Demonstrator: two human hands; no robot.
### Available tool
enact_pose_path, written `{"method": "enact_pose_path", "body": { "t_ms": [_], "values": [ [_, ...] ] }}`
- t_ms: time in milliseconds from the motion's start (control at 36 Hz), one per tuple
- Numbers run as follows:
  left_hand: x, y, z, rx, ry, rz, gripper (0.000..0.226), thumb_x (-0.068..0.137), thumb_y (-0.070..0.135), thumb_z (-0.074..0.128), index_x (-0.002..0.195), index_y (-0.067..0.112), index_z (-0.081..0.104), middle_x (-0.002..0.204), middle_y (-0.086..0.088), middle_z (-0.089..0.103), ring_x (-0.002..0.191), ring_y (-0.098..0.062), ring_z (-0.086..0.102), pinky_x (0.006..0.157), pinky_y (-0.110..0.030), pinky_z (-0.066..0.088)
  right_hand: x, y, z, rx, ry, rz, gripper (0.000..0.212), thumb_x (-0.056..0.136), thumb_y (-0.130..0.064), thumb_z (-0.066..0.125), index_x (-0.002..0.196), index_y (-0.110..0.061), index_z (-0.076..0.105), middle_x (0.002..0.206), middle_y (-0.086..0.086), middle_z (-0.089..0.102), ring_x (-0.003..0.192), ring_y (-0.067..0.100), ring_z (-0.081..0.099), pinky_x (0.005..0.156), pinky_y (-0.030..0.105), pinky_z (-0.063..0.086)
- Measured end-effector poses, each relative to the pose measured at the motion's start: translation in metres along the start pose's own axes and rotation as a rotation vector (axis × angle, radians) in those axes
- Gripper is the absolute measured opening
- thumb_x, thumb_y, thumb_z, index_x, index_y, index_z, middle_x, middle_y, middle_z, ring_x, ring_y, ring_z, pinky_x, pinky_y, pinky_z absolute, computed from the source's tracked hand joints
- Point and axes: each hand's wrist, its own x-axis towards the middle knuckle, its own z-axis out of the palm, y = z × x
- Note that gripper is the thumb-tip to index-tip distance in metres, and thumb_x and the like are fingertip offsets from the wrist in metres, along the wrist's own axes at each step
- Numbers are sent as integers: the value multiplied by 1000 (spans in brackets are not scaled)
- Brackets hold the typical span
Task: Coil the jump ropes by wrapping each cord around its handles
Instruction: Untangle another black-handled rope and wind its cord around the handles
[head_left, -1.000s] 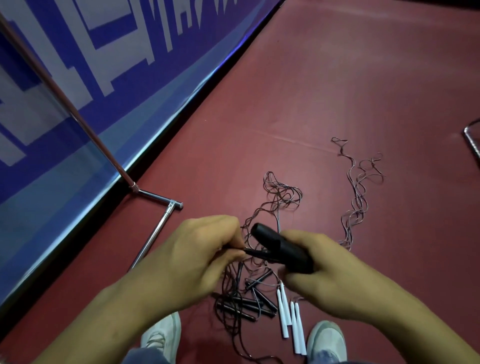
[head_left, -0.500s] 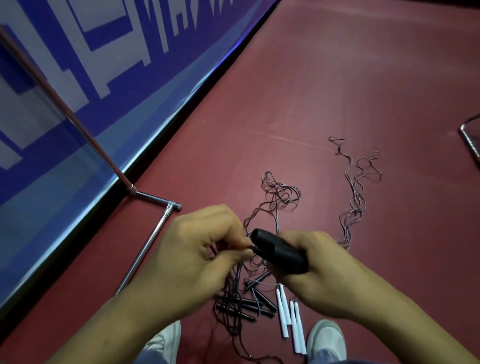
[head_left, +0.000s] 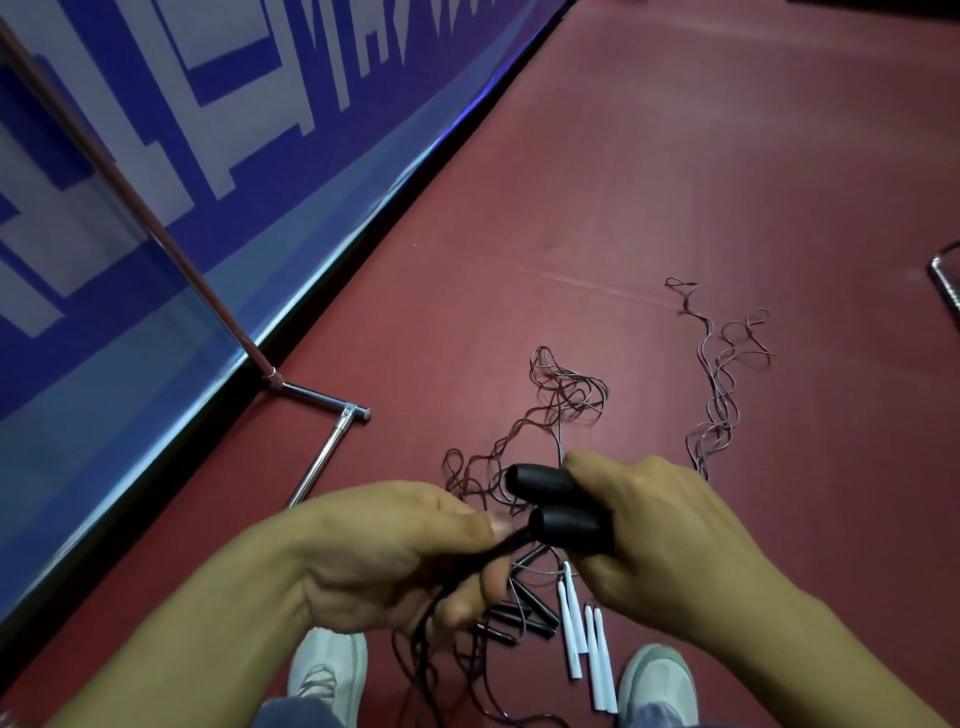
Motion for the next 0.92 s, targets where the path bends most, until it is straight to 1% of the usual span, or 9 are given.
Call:
{"method": "enact_pose_path", "body": {
  "t_ms": [194, 389, 500, 583, 667, 722, 778, 833, 917],
  "values": [
    [-2, 0, 0, -57, 8, 87, 21, 90, 26, 67, 81, 8, 72, 69, -12, 67, 61, -18, 62, 60, -25, 50, -3, 0, 1, -59, 55, -60, 26, 66, -40, 49, 84, -27, 35, 55, -4, 52, 43, 31, 48, 33, 35, 38],
    [-6, 5, 1, 188, 120, 363, 21, 94, 27, 66, 85, 9, 71, 71, -12, 67, 68, -19, 60, 72, -28, 49, -3, 1, -9, 183, -95, -72, 20, 73, -37, 53, 87, -28, 41, 60, -6, 47, 54, 25, 42, 47, 38, 40],
    [-12, 10, 0, 287, 66, 350, 19, 95, 20, 64, 87, 3, 67, 66, -3, 55, 63, -15, 46, 66, -26, 38, -4, -6, -21, 295, -198, -159, 19, 74, -42, 46, 81, -25, 48, 61, -5, 49, 55, 21, 41, 46, 34, 35],
    [-14, 15, -1, 392, 63, 285, 11, 95, 12, 62, 86, 9, 68, 71, -1, 55, 68, -12, 47, 68, -22, 40, -6, -10, -19, 206, -256, -212, 14, 75, -41, 47, 78, -29, 41, 61, -3, 47, 56, 22, 41, 46, 32, 33],
    [-16, 16, 0, 636, 142, 191, 11, 98, 9, 64, 89, 12, 72, 77, -3, 66, 74, -11, 56, 75, -27, 45, -7, -15, -12, 103, -316, -216, 15, 75, -37, 52, 81, -31, 40, 65, -4, 49, 59, 21, 44, 49, 28, 33],
    [-14, 15, 4, 895, 241, 136, 16, 97, 13, 65, 85, 21, 71, 70, 10, 64, 63, 2, 53, 67, -16, 42, -8, -22, -6, 74, -363, -206, 16, 78, -37, 54, 83, -31, 40, 67, -4, 47, 63, 24, 45, 55, 32, 36],
    [-11, 13, 9, 1135, 339, 108, 18, 96, 19, 65, 79, 25, 66, 63, 15, 58, 58, 1, 51, 57, -11, 35, -8, -28, 0, 46, -390, -204, 16, 81, -38, 54, 83, -31, 39, 67, -5, 42, 66, 26, 42, 59, 31, 33],
    [-9, 9, 13, 1274, 406, 116, 18, 94, 24, 66, 77, 26, 62, 64, 13, 58, 62, -2, 53, 57, -15, 38, -7, -32, 4, 5, -404, -193, 15, 83, -38, 52, 85, -34, 38, 71, -4, 42, 69, 29, 43, 62, 31, 33],
    [-2, 5, 11, 1379, 483, 132, 15, 91, 26, 66, 76, 24, 60, 77, 7, 64, 74, -10, 61, 69, -31, 53, -6, -37, 10, -66, -412, -175, 17, 84, -37, 52, 88, -36, 35, 87, 1, 59, 81, 36, 58, 64, 34, 35]
  ]
}}
